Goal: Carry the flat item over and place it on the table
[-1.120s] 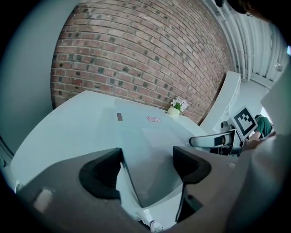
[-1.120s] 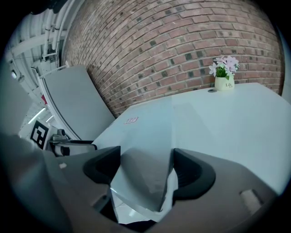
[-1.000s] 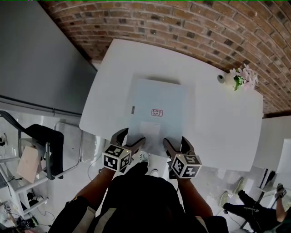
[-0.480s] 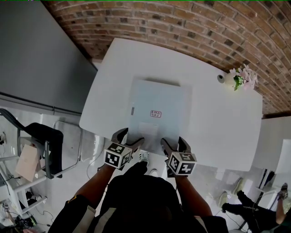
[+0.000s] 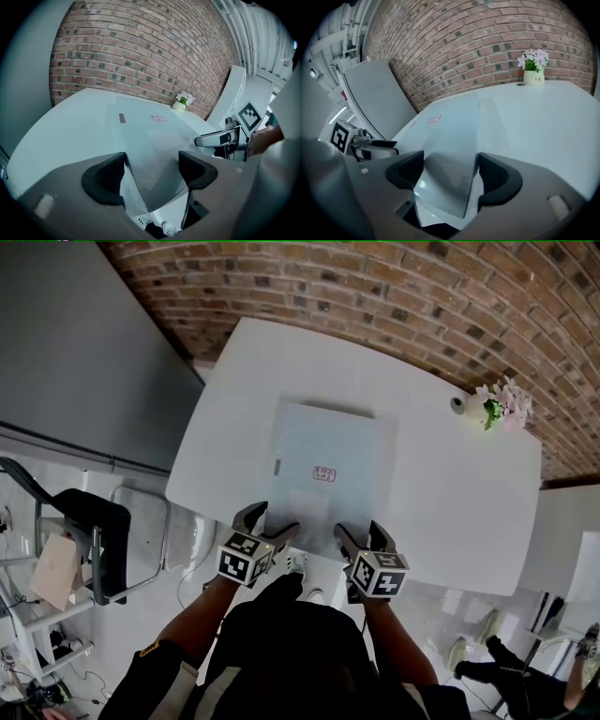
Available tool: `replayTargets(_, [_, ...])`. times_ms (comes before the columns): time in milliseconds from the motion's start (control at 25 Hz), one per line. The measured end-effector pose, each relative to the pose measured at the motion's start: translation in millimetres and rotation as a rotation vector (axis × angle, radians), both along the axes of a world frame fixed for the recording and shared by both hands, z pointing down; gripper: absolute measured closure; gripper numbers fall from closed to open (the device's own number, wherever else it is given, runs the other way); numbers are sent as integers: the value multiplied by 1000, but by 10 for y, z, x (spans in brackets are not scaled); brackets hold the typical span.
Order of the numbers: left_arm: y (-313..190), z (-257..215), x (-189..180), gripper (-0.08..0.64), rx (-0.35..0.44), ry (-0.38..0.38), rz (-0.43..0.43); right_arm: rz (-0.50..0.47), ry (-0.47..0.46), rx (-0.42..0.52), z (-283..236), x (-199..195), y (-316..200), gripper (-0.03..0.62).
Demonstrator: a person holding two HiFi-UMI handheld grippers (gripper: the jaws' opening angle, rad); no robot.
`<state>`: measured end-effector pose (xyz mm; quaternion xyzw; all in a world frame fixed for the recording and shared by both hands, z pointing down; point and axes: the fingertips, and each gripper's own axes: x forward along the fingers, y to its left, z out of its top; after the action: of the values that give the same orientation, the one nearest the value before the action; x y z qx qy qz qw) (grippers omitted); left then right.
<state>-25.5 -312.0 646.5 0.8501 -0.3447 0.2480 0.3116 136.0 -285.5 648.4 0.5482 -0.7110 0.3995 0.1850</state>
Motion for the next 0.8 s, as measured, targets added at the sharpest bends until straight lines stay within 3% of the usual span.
replayTargets(200, [25, -77, -45, 216, 65, -39, -9, -12, 19, 22, -29, 22, 3, 229])
replayTargets(440, [64, -249, -175, 267, 136, -72, -61, 18, 97, 88, -229, 139, 122, 289])
replayTargets(640, [224, -501, -221, 386, 176, -87, -124, 14, 129, 183, -535, 140, 207, 361])
replayTargets(800, [426, -759, -172, 522, 186, -125, -169, 7, 148, 244, -813, 53, 296, 502])
